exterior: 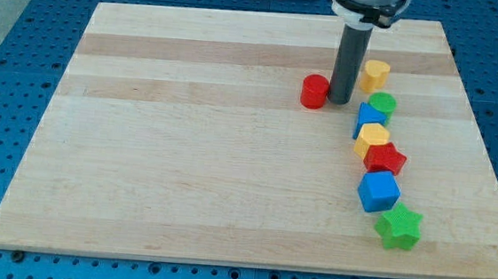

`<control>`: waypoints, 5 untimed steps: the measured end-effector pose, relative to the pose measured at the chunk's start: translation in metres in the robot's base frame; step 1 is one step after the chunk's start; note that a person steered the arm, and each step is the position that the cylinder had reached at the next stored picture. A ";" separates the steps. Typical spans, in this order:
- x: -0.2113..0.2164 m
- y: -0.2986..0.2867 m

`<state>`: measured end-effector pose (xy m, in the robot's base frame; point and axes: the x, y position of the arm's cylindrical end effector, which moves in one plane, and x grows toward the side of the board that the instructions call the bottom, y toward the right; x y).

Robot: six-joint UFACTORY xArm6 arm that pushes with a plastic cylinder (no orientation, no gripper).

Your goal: Move the green circle to the right of the blue triangle

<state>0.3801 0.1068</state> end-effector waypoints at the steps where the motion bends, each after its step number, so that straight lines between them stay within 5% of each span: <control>1: 0.000 0.015; 5: 0.002 0.053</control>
